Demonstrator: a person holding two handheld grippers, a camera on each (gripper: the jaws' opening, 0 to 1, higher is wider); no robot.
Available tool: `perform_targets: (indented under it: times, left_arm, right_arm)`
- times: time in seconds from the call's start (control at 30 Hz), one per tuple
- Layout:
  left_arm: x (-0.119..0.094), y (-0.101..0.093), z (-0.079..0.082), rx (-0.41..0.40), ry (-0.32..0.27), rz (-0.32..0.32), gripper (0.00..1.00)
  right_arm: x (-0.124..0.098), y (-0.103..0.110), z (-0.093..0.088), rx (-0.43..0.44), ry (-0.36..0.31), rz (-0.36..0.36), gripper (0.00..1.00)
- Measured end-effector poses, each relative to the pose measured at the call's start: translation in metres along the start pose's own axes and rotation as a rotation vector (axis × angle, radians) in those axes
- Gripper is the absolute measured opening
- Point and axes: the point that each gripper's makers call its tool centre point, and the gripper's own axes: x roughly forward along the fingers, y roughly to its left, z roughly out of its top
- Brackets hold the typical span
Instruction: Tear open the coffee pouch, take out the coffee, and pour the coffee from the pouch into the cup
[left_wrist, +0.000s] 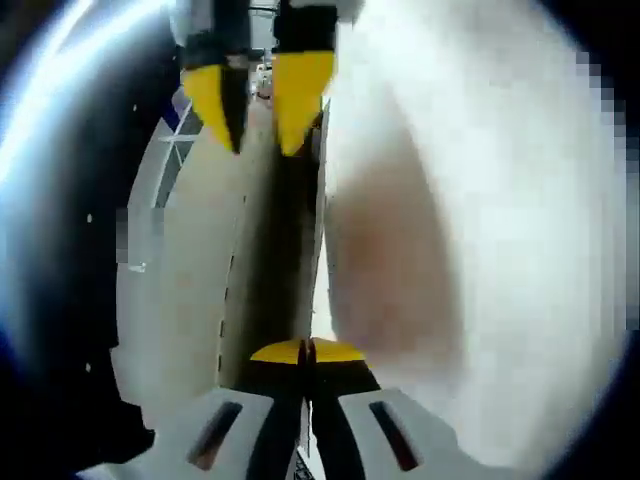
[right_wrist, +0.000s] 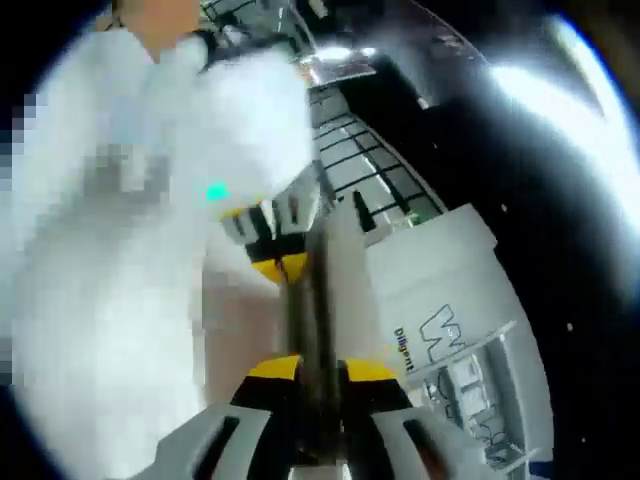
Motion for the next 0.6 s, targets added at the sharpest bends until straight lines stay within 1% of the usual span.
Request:
perform_targets:
  times: [0.07, 0.1, 0.13, 0.17, 0.2, 0.23, 0.27, 0.3, 0.33, 0.37, 0.4, 0.47, 0.53, 0.57, 0.6]
  left_arm:
    - [0.0, 0.003, -0.001, 0.039, 0.012, 0.001, 0.03]
    - [-0.001, 0.002, -0.002, 0.037, 0.017, -0.008, 0.03]
    - [-0.002, 0.004, -0.007, 0.06, 0.042, -0.013, 0.03]
    - [-0.003, 0.006, -0.006, 0.07, 0.046, -0.012, 0.03]
    - [-0.005, 0.01, -0.006, 0.086, 0.058, -0.011, 0.03]
    - [-0.009, 0.015, -0.006, 0.12, 0.074, -0.003, 0.03]
    - [-0.012, 0.019, -0.005, 0.172, 0.088, 0.011, 0.03]
    - [-0.014, 0.023, -0.005, 0.205, 0.098, 0.019, 0.03]
    - [-0.016, 0.027, -0.004, 0.235, 0.102, 0.032, 0.03]
    - [-0.018, 0.03, -0.004, 0.259, 0.105, 0.038, 0.03]
    - [-0.023, 0.035, -0.005, 0.288, 0.115, 0.044, 0.03]
    - [-0.026, 0.041, -0.005, 0.35, 0.127, 0.053, 0.03]
    - [-0.035, 0.047, -0.005, 0.418, 0.149, 0.059, 0.03]
    - [-0.034, 0.049, -0.007, 0.436, 0.156, 0.058, 0.03]
    - [-0.032, 0.053, -0.009, 0.478, 0.166, 0.061, 0.03]
  right_arm:
    - [-0.009, -0.024, 0.016, -0.019, -0.036, -0.067, 0.16]
    - [-0.007, -0.024, 0.025, 0.004, -0.058, -0.034, 0.2]
    - [-0.005, -0.023, 0.034, 0.027, -0.08, -0.001, 0.26]
    - [0.001, -0.02, 0.034, 0.019, -0.057, 0.035, 0.3]
    - [0.006, -0.018, 0.029, -0.011, 0.003, 0.058, 0.32]
    - [0.009, -0.019, 0.024, -0.022, 0.045, 0.052, 0.3]
    - [0.014, -0.019, 0.027, -0.042, 0.037, 0.058, 0.29]
    - [0.02, -0.019, 0.029, -0.031, 0.029, 0.073, 0.28]
    - [0.024, -0.017, 0.026, -0.011, 0.051, 0.095, 0.28]
    - [0.028, -0.015, 0.024, -0.009, 0.069, 0.114, 0.28]
    - [0.034, -0.011, 0.021, -0.01, 0.103, 0.143, 0.29]
    - [0.042, -0.011, 0.02, -0.012, 0.121, 0.153, 0.28]
    - [0.047, -0.016, 0.021, -0.004, 0.143, 0.153, 0.24]
    - [0.047, -0.017, 0.021, -0.002, 0.146, 0.153, 0.23]
    - [0.049, -0.019, 0.022, 0.016, 0.157, 0.159, 0.23]
